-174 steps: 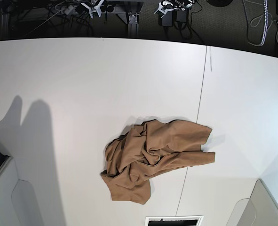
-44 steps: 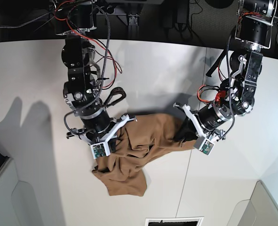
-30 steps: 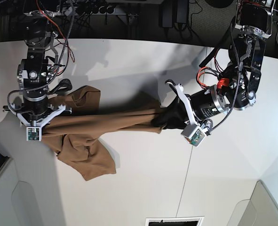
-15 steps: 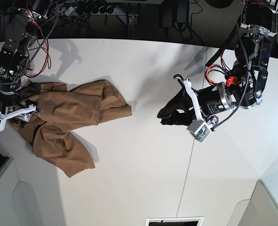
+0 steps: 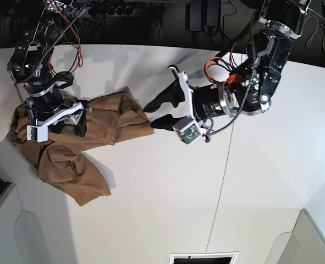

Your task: Layout the t-shirt on the table in an organized manner, then fold the t-shirt properly

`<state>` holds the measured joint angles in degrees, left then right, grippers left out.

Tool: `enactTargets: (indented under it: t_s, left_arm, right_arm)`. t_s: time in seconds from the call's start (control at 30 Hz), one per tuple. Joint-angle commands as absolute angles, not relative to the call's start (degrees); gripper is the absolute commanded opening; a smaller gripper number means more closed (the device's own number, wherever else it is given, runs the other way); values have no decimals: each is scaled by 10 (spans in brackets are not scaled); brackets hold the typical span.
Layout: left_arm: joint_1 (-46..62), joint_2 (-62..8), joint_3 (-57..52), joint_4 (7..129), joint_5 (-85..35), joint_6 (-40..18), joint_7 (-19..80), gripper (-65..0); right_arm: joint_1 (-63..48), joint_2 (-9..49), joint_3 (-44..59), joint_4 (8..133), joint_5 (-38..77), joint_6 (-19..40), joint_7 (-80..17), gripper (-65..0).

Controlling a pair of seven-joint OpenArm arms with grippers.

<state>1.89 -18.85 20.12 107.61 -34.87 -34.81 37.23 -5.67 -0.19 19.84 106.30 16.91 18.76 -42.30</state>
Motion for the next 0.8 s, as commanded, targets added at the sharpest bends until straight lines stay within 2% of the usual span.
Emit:
enactTargets:
  t_s: [0.0, 0.07, 0.17, 0.23, 0.3, 0.37, 0.4, 0.5, 0.6, 0.67, 0.77]
  left_arm:
    - [8, -188, 208, 1084, -341, -338, 353, -365]
    - [8, -185, 232, 1084, -318, -332, 351, -365]
    - [8, -186, 248, 1084, -300, -324, 351, -365]
    - [8, -186, 247, 1084, -291, -317, 349, -365]
    - [8, -186, 247, 1084, -283, -308, 349, -365]
    - [8, -186, 247, 1084, -270, -306, 349, -365]
    - [8, -186, 247, 1084, -261, -306, 349, -366]
    - [8, -190, 247, 1084, -235, -305, 347, -366]
    - [8, -201, 238, 1084, -209, -272, 345, -366]
    - [8, -208, 219, 1084, -196, -245, 345, -366]
    - [8, -223, 169, 1084, -201, -240, 345, -366]
  right_arm:
    - [-59, 0, 187, 1074, 165, 199, -406, -237]
    - [-78, 0, 156, 1067, 120, 190, -386, -237]
    - [-94, 2, 114, 1029, 39, 140, -344, -240]
    - [-89, 11, 94, 986, 15, 112, -323, -281]
    - [-84, 23, 76, 955, 15, 97, -311, -403]
    - [-83, 25, 61, 947, 15, 96, -311, -590]
    - [-83, 25, 51, 949, 20, 96, -311, -650]
    - [-83, 22, 16, 967, 53, 99, -310, -650]
    - [-83, -2, -28, 999, 53, 123, -298, -650]
    - [-80, -16, -61, 1023, 53, 134, -293, -650]
    - [-70, -28, -105, 1053, 38, 134, -294, -650]
